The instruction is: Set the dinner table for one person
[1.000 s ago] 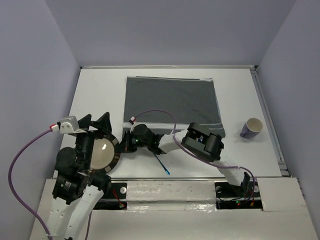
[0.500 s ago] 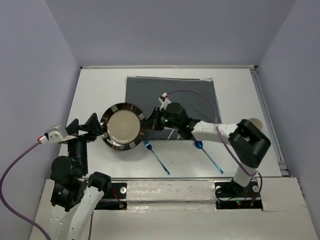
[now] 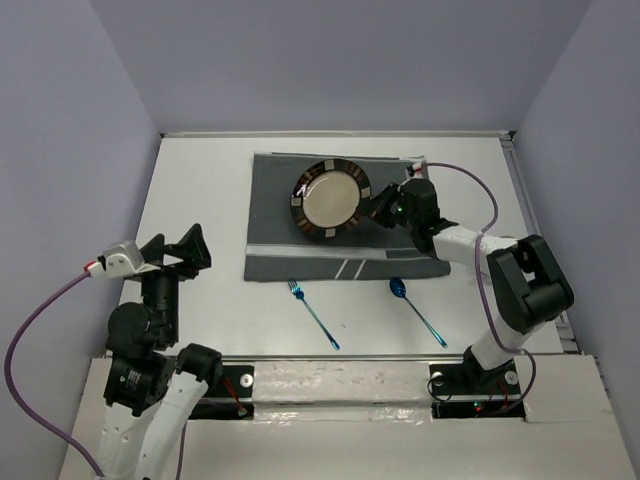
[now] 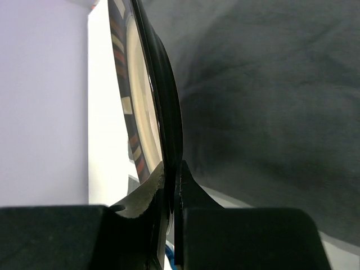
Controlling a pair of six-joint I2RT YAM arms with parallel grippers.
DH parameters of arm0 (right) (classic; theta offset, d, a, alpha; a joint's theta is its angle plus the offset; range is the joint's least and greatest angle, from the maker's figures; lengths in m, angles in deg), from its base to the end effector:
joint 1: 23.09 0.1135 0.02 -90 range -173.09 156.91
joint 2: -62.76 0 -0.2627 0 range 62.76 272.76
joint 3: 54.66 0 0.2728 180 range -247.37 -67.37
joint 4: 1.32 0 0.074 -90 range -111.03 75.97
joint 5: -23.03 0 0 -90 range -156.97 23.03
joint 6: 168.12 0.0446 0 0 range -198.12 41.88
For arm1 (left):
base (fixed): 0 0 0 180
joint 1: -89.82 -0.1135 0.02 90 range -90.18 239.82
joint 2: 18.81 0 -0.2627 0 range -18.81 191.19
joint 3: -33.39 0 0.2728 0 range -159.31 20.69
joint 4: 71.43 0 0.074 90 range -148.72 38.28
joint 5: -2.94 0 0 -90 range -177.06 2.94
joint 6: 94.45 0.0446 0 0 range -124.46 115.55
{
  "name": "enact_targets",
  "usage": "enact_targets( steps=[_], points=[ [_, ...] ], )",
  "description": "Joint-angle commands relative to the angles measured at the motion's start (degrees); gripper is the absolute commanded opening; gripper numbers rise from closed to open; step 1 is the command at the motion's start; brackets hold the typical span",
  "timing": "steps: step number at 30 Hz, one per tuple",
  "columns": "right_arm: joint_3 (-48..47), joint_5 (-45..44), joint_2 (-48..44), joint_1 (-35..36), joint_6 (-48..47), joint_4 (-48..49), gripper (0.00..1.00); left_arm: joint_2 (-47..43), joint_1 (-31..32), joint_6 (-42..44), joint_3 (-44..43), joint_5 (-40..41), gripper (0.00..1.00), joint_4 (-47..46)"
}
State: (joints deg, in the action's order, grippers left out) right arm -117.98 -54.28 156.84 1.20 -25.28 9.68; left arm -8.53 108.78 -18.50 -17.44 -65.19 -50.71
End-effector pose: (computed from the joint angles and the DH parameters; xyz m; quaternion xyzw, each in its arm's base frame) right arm 0.3457 0.1668 0.1963 0.1388 0.8035 0.4271 0.3907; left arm 0.0786 -0.0094 0.3769 -0.1309 0.5705 -0.1237 0.8013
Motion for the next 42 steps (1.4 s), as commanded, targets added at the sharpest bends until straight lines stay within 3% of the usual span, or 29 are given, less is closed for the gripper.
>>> enact_targets(
  steps=[1,18,21,24,27,33,42],
  points=[
    [-2.9,6.6,1.0,-0.7,1.6,11.3,0.0,1.7,-0.8,0.2,-0.1,-1.6,0.93,-2.2],
    [-2.7,8.2,10.2,-2.3,3.1,14.4,0.0,2.3,-1.6,0.2,0.0,-2.5,0.93,-2.6],
    [-1.2,8.0,10.7,-2.8,1.5,12.6,0.25,2.3,-1.6,0.1,0.0,-2.9,0.93,-2.5],
    [-0.8,4.9,9.5,-2.8,-2.8,7.1,0.4,2.3,-1.6,0.0,0.0,-3.3,0.93,-2.5],
    [-2.1,0.9,7.3,-2.8,-7.7,-0.2,0.5,2.1,-1.6,-0.2,0.0,-3.9,0.93,-2.6],
    [-4.7,-7.1,-0.9,-2.8,-16.5,-12.0,0.52,1.2,-1.6,-0.4,0.1,-5.2,0.93,-2.7],
    [1.5,-30.8,-27.1,-11.9,-23.9,-32.6,0.42,-2.0,3.6,-0.4,0.9,-12.4,0.93,-4.4]
  ],
)
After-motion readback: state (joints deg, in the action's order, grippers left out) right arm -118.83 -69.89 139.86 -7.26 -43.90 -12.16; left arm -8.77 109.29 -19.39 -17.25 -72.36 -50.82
